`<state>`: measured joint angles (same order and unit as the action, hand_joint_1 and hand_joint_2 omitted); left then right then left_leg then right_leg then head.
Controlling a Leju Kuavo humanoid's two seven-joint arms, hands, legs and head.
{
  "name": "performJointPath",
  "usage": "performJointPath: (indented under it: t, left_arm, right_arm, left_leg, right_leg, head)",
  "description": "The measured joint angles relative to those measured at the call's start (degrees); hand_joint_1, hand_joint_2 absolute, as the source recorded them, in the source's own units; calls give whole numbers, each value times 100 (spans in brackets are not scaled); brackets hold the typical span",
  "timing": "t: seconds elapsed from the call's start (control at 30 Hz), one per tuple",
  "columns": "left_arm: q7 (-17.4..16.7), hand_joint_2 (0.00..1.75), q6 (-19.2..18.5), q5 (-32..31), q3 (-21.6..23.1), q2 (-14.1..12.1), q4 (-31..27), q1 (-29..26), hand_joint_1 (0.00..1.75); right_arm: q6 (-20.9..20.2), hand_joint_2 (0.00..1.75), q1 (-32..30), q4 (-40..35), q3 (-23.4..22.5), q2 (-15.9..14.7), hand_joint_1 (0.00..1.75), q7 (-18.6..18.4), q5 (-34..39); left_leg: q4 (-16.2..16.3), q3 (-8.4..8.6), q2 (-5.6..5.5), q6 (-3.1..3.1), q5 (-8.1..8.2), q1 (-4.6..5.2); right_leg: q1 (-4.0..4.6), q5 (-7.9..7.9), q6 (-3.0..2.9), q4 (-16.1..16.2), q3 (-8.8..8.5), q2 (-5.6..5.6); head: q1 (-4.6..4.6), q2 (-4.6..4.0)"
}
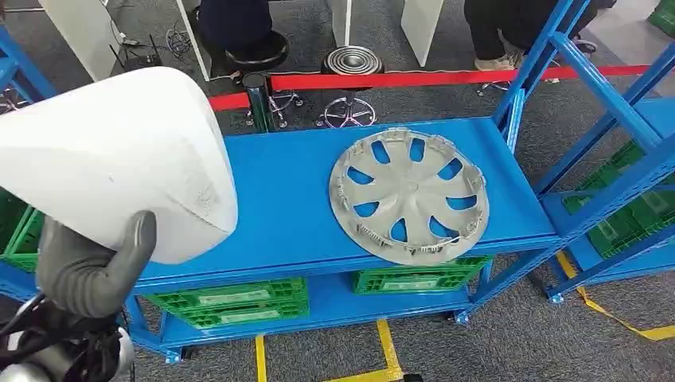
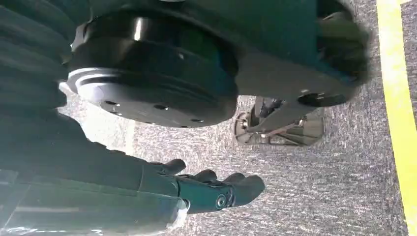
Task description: Take the parts from the cabinet and place them on the table.
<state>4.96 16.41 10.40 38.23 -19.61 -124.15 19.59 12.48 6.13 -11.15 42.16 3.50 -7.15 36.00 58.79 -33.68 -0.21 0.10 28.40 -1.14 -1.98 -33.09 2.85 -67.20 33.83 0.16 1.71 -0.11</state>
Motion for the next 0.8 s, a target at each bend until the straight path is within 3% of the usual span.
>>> performJointPath:
  t: [0.03, 0.07, 0.17, 0.23, 0.3, 0.37, 0.4, 0.43, 0.47, 0.53, 0.57, 0.6, 0.7, 0.73, 0.77, 0.8]
  left_arm:
    - [0, 175, -2, 0, 2, 0, -2, 1, 175]
    - [0, 175, -7, -2, 7, 0, -4, 1, 175]
    - [-20, 175, -13, -2, 22, 0, -4, 8, 175]
    - [-33, 175, -13, -2, 22, -2, -4, 8, 175]
    - [-50, 175, -15, -7, 28, -2, -2, 15, 175]
    - [-74, 175, -13, -15, 28, -2, 0, 7, 175]
    - [-81, 175, -13, -20, 31, -2, 2, 0, 175]
    - [-85, 175, -13, -22, 33, -2, 2, 0, 175]
    - [-88, 175, -13, -26, 33, -2, 2, 0, 175]
    - [-101, 175, -15, -42, 35, -2, 0, 4, 175]
    - [-103, 175, -15, -50, 35, -2, 0, 8, 175]
    - [-107, 175, -15, -55, 37, 0, -2, 10, 175]
    - [-118, 175, -11, -61, 44, -4, 0, -2, 175]
    - [-118, 175, -9, -61, 44, -2, 0, 0, 175]
    - [-116, 175, -7, -61, 46, 0, 0, 11, 175]
    - [-116, 175, 4, -61, 50, 2, 0, -5, 175]
  right_arm:
    - [0, 175, 4, -2, 4, 0, 0, 0, 0]
    - [0, 175, 11, 0, 13, -2, 0, 0, 0]
    - [2, 175, 15, 0, 33, 0, 0, 0, 9]
    - [7, 175, 6, 0, 33, 2, 0, 0, 15]
    - [7, 175, 17, -4, 35, 7, 0, 0, 15]
    - [4, 175, 13, -4, 37, 9, 0, 0, 15]
    - [4, 175, 10, -4, 37, 11, 0, 0, 17]
    - [4, 175, 7, -4, 37, 11, 0, 0, 20]
    - [4, 175, 7, -4, 37, 11, 0, 0, 20]
    - [7, 175, 9, -4, 37, 13, 0, 0, 39]
    - [7, 175, 13, -4, 39, 13, 0, 0, 50]
    - [13, 175, 17, -4, 39, 6, 0, 0, 52]
    - [11, 175, 9, -4, 44, 4, 0, -2, 52]
    - [11, 175, -2, -2, 46, 2, 0, -2, 55]
    - [11, 175, 0, -2, 55, 2, 0, -2, 52]
    - [9, 175, 1, -2, 72, 2, 0, -17, 50]
  left_leg:
    - [2, 3, -3, -13, -8, 5]
    - [1, -7, -2, -35, -19, 5]
    - [-5, -49, -1, -171, -95, -2]
    - [-31, -48, 0, -257, -109, -15]
    - [305, -182, 15, -268, 326, -30]
    - [1174, -473, 15, -294, 849, -35]
    - [1490, -566, 15, -306, 971, -35]
    - [1576, -550, 17, -308, 949, -35]
    - [1399, -397, 21, -308, 792, -36]
    - [629, 117, 30, -312, 428, -45]
    - [21, 472, 25, -317, 368, -59]
    - [-76, 547, -9, -291, 423, -28]
    - [-52, 452, -33, -176, 349, 0]
    - [-83, 410, -27, -101, 293, -12]
    - [-88, 376, -9, -32, 242, -26]
    - [-88, 326, -11, 27, 204, -21]
  right_leg:
    - [4, 243, -36, 506, -252, -1]
    - [21, 237, -84, 866, -416, -4]
    - [86, 256, -127, 964, -427, 17]
    - [65, 356, -244, 1065, -415, 7]
    - [69, 445, -329, 1104, -367, -12]
    - [94, 505, -345, 1094, -268, -17]
    - [102, 533, -345, 1078, -215, -19]
    - [106, 561, -338, 1059, -161, -19]
    - [104, 586, -324, 1033, -105, -17]
    - [90, 608, -291, 974, -29, -5]
    - [89, 618, -262, 912, 12, 1]
    - [112, 637, -225, 897, 71, 16]
    - [106, 751, -102, 936, 75, 23]
    - [106, 780, -66, 943, 91, 30]
    - [91, 618, -43, 868, 130, 15]
    - [90, 323, -27, 613, 202, -2]
  head:
    - [2, 0]
    - [4, 0]
    - [-11, 0]
    - [-24, 0]
    - [-129, 0]
    - [-216, 0]
    - [-234, 0]
    - [-234, 0]
    - [-236, 0]
    - [-238, 0]
    - [-245, 0]
    - [-280, 0]
    - [-221, 0]
    - [-210, 0]
    - [-210, 0]
    - [-149, 0]
